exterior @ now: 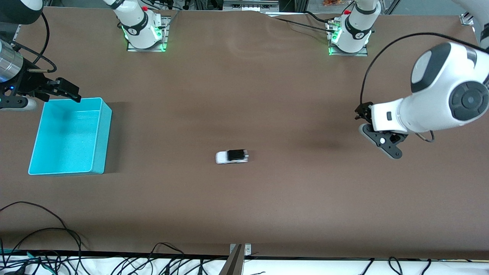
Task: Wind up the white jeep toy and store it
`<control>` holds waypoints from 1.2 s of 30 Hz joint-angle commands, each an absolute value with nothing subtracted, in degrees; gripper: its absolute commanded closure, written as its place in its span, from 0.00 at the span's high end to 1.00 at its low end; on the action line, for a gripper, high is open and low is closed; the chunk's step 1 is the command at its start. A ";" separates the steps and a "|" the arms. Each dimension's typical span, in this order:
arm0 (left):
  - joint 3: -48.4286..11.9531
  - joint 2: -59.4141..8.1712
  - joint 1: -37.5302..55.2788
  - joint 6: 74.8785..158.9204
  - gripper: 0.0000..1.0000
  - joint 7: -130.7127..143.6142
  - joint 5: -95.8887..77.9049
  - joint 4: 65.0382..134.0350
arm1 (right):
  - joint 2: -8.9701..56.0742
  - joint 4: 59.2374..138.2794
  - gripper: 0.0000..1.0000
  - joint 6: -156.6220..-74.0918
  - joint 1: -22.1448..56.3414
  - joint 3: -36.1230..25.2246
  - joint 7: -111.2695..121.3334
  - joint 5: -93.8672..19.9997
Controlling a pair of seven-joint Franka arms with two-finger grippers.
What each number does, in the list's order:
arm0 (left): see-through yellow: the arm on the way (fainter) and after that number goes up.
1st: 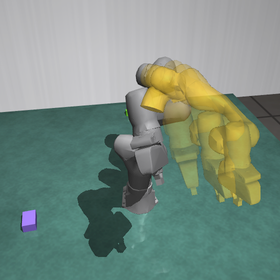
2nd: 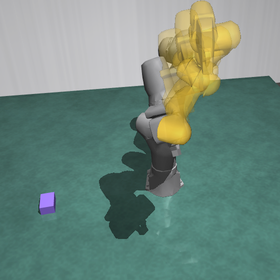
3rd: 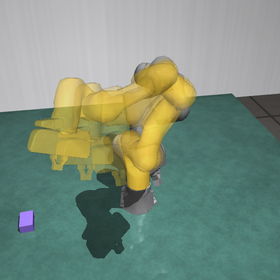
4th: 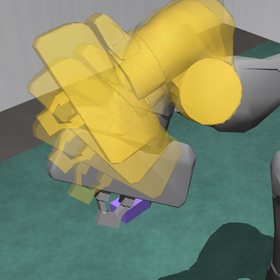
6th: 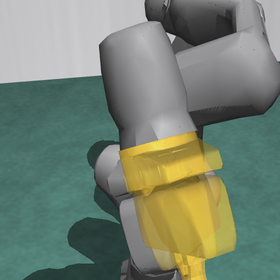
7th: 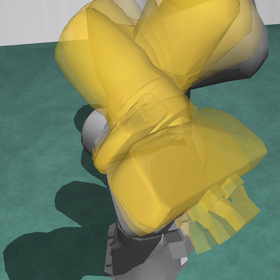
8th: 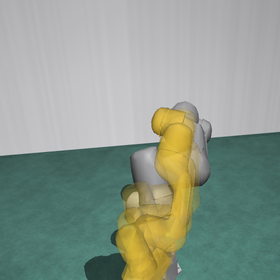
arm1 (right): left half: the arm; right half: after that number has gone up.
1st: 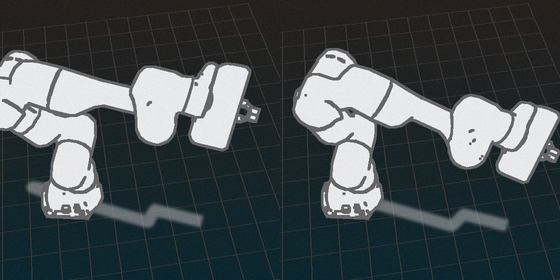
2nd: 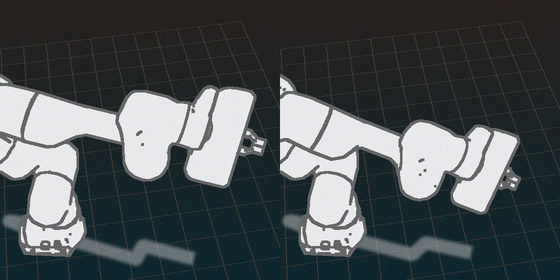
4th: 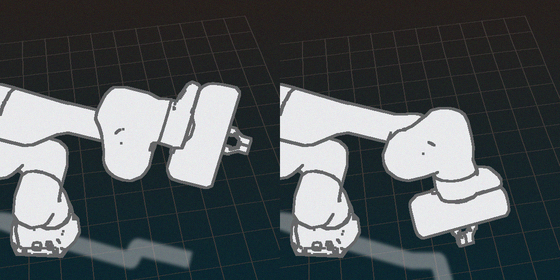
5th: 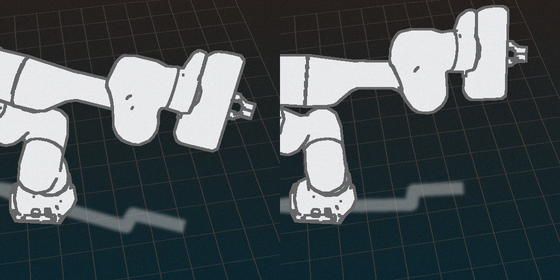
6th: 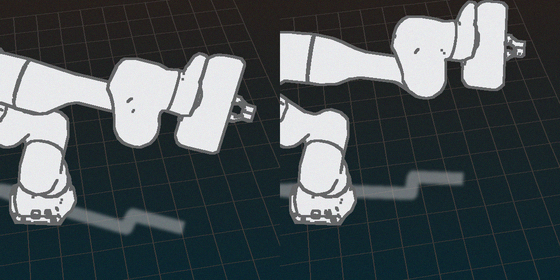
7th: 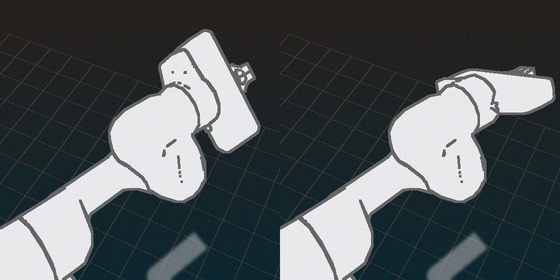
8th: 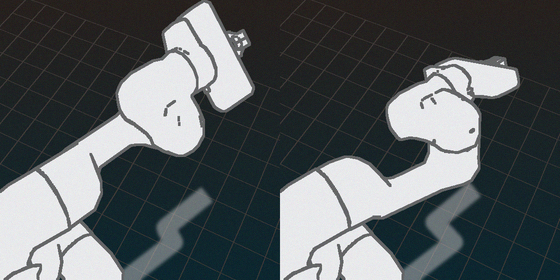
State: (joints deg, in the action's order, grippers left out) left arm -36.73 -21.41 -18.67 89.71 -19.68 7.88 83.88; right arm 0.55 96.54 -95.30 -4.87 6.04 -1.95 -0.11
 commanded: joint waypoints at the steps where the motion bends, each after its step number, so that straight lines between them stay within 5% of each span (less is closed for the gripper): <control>1: -28.41 -16.00 -11.44 88.50 1.00 -16.87 8.44 84.64 | 0.97 95.19 1.00 -94.31 -4.83 5.98 -1.05 -0.88; 9: -9.07 -13.18 1.14 88.86 1.00 -17.31 1.42 85.17 | 0.97 95.19 1.00 -94.31 -4.75 6.15 -1.05 -0.53; 18: -0.45 -9.32 5.01 92.44 1.00 -17.40 -1.76 89.45 | 0.97 95.19 1.00 -94.22 -4.57 6.33 -1.14 -0.35; 23: -0.26 -4.93 5.01 101.68 1.00 -17.32 -1.76 97.11 | 1.14 95.36 1.00 -93.87 -4.66 6.24 -1.05 -0.62; 36: -0.26 -4.48 5.01 102.04 1.00 -16.70 -1.76 97.91 | 2.46 95.80 1.00 -92.29 -3.69 6.42 0.17 -0.44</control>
State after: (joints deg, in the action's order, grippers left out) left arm -1.39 -6.23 4.01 100.97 -17.09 -0.58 95.97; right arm 1.72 96.58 -93.33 -4.35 6.34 -1.73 -0.11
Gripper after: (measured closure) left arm 0.000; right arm 0.000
